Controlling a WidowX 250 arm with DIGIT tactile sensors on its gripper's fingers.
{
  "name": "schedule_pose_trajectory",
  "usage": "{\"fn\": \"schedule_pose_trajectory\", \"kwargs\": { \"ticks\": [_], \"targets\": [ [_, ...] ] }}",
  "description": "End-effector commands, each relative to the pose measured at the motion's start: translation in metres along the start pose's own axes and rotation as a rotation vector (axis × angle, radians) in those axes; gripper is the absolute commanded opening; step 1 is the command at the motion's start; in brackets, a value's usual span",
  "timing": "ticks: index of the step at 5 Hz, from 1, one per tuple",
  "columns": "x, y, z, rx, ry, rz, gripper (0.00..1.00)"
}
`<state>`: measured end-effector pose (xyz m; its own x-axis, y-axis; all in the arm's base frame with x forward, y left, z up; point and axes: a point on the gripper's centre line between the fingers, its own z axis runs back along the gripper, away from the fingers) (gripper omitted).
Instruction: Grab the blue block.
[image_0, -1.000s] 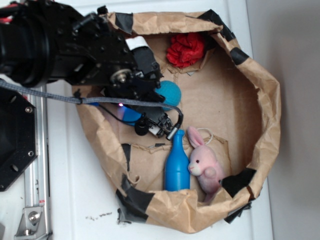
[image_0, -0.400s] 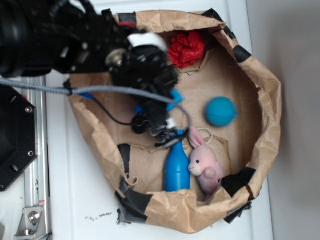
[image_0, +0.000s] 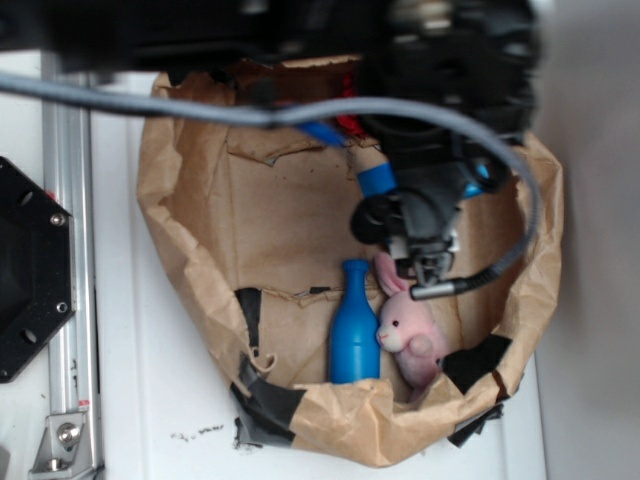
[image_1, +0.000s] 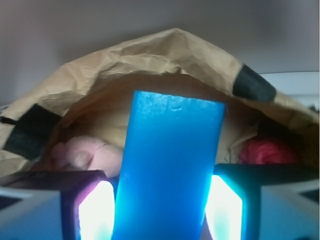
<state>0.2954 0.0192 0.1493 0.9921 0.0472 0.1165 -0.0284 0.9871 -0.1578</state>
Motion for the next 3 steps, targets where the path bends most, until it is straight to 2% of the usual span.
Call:
{"fn": "schedule_pose_trajectory", "kwargs": {
  "ticks": [1,3],
  "targets": [
    [-0.024,-0.027,0.013,0.073,0.008,-0.086,0.0],
    [-0.021,-0.016,0.012,0.12,-0.069,-0.058,0.0]
  ]
}}
